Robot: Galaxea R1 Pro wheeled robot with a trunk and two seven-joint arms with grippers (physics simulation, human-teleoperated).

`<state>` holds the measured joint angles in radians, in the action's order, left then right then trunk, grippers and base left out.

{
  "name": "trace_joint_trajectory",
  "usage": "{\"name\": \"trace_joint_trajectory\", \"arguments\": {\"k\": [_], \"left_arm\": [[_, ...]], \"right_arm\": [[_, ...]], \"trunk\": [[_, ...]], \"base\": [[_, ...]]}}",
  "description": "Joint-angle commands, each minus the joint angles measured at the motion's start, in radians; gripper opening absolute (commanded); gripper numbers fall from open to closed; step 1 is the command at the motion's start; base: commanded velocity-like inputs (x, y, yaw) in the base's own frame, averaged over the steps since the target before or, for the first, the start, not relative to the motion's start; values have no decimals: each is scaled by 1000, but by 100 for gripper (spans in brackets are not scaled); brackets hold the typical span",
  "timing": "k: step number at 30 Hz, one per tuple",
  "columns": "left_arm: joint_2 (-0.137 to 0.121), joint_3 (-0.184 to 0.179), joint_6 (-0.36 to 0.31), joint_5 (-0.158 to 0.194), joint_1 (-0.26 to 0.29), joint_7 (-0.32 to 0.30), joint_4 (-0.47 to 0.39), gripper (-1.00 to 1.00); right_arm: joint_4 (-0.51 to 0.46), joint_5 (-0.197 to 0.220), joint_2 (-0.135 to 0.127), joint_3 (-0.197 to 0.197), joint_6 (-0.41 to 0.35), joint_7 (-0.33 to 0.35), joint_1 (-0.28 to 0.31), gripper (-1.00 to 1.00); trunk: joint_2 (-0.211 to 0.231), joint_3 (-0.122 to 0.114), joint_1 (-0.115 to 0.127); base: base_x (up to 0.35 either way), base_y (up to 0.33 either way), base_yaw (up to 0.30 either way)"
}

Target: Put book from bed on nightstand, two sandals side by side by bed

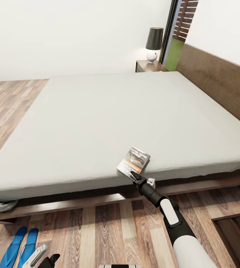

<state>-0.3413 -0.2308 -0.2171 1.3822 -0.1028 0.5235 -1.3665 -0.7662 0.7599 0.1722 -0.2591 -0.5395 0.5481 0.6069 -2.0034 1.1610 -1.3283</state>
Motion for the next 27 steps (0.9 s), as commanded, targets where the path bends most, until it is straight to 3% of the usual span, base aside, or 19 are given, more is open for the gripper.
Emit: {"name": "trace_joint_trajectory", "arguments": {"k": [1,17,18,27], "left_arm": [[-1,-1,-1,5,0,6,-2,100],[-1,-1,-1,5,0,6,7,100],[-1,-1,-1,5,0,6,8,100],[-1,-1,-1,6,0,5,14,100]], "right_arm": [[0,4,1,-5,-8,1,1,100],[1,4,1,-5,-8,1,1,100],[1,4,1,-5,-8,1,1,-100],[1,4,1,-8,-7,2,1,-100]], "trunk": [[0,1,0],[0,1,0],[0,1,0],[0,1,0]], "base": [[3,0,0],[30,20,0],[10,7,0],[3,2,0]]}}
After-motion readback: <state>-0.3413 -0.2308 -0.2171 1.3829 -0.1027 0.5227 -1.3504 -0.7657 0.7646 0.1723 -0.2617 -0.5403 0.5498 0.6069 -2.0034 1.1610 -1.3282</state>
